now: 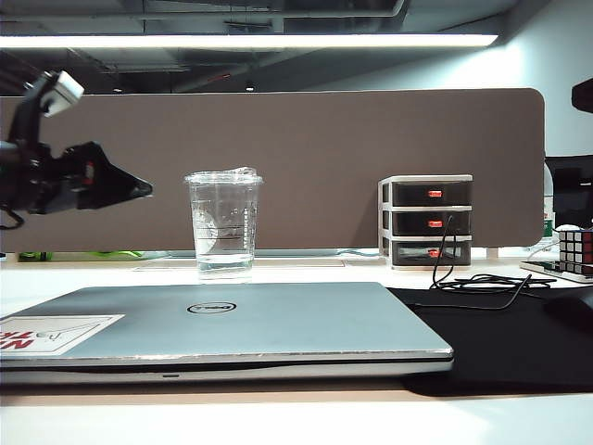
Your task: Pick up the coffee cup and place it on the left side of the laptop.
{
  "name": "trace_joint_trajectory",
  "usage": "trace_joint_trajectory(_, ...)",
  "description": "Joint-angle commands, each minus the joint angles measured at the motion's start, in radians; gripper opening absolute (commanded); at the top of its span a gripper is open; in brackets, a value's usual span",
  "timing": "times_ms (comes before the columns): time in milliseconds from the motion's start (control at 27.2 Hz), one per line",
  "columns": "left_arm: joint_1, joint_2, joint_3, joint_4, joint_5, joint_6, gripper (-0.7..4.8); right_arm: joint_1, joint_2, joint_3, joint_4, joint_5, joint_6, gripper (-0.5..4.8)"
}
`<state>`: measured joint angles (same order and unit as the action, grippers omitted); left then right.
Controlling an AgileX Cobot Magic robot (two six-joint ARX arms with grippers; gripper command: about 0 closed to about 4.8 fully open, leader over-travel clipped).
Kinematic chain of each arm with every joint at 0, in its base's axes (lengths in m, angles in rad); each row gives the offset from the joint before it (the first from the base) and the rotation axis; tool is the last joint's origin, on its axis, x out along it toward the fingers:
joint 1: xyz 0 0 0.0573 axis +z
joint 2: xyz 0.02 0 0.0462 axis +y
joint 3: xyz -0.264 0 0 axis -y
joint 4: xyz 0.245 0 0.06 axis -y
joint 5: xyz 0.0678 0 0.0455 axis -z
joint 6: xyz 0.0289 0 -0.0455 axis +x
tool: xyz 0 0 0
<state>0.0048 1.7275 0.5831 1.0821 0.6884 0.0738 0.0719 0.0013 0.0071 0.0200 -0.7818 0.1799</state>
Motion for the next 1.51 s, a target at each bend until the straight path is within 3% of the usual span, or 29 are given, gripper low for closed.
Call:
trace_joint_trajectory(37,-0.025,0.050,0.042,0.012,0.014,-0.004,4.79,0.000,-0.002,-0.005,0.014,0.002,0.003,-0.01)
trace_joint_trajectory(368,-0.099,0.168,0.139,0.016,0.015,-0.003,4.79,0.000,-0.002,-0.005,0.014,0.002,0.003,-0.01)
trace_joint_trajectory(1140,-0.122,0.265,0.310,-0.029,0.139,-0.029,4.79,0.000,-0.002,-0.005,0.014,-0.002,0.003,-0.01)
trace_joint_trajectory(1508,-0.148,0.329,0.378,-0.034,0.135,-0.029,4.79,0.000,-0.002,-0.005,0.013,-0.002,0.003,-0.01)
